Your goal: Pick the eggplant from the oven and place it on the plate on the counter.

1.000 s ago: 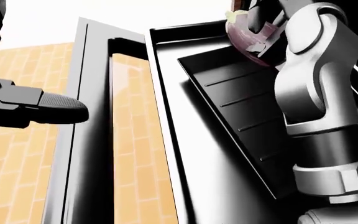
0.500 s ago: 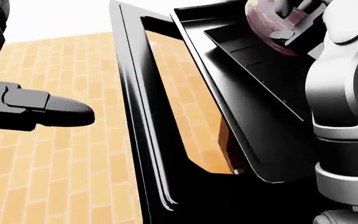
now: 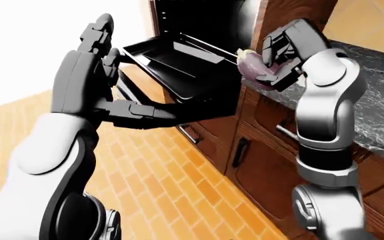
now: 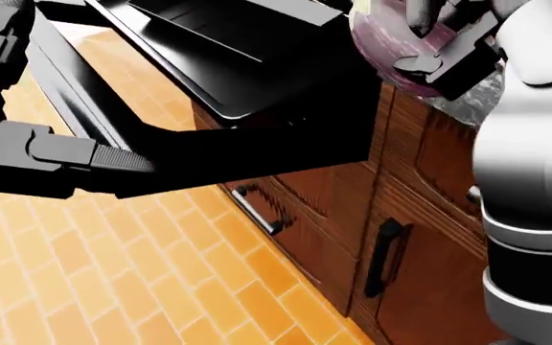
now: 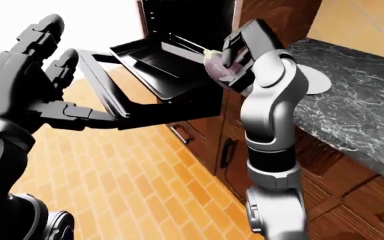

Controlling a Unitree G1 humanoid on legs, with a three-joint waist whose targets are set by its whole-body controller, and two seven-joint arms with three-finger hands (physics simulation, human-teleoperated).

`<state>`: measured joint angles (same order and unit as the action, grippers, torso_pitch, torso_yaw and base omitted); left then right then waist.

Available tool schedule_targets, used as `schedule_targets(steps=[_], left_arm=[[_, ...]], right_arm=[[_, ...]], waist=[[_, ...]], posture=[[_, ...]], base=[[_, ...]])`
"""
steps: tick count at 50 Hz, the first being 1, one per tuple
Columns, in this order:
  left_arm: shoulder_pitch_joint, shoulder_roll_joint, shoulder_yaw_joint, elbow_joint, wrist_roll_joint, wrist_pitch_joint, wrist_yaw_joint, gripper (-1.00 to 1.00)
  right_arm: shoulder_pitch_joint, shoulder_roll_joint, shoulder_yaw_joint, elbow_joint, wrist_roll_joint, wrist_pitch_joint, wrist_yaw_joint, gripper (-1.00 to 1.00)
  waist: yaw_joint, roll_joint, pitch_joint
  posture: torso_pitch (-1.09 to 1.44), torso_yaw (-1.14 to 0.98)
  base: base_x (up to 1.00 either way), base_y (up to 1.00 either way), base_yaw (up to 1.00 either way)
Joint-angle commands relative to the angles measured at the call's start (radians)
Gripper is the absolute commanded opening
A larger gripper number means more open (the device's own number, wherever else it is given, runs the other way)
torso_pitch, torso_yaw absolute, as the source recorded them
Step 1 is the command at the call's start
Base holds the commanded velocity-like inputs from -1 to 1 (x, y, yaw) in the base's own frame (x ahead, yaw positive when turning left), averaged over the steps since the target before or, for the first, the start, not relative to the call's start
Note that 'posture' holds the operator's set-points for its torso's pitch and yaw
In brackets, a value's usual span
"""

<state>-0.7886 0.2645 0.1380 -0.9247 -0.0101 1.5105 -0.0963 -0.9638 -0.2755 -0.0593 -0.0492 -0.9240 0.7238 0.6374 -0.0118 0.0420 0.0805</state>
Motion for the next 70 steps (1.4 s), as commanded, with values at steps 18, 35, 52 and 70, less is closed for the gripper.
schedule_targets(steps=[18,35,52,70], left_arm=[[-0.078,0.024,0.025,-0.019,0.008,0.013,-0.014,1.0],[-0.105,0.048,0.055,-0.021,0.001,0.039,-0.03,1.0],[-0.067,0.032,0.048,-0.02,-0.005,0.005,-0.017,1.0],[-0.097,0.043,0.054,-0.018,-0.009,0.028,-0.019,1.0]], right_arm=[[-0.071,0.007,-0.004,-0.094,0.036,0.009,-0.046,-1.0],[-0.066,0.021,0.019,-0.127,0.024,-0.023,-0.015,-1.0],[-0.077,0.009,-0.001,-0.102,0.047,-0.026,-0.044,-0.98],[-0.094,-0.013,0.0,-0.106,0.065,0.013,-0.051,-0.98]], waist=[[0.005,0.014,-0.037],[0.008,-0.044,-0.017],[-0.013,0.024,-0.035],[0.014,-0.074,-0.012]], posture=[[0.0,0.0],[0.0,0.0],[0.0,0.0],[0.0,0.0]], base=[[-0.02,0.0,-0.43],[0.13,0.01,-0.41],[0.61,0.14,0.0],[0.28,0.0,-0.07]])
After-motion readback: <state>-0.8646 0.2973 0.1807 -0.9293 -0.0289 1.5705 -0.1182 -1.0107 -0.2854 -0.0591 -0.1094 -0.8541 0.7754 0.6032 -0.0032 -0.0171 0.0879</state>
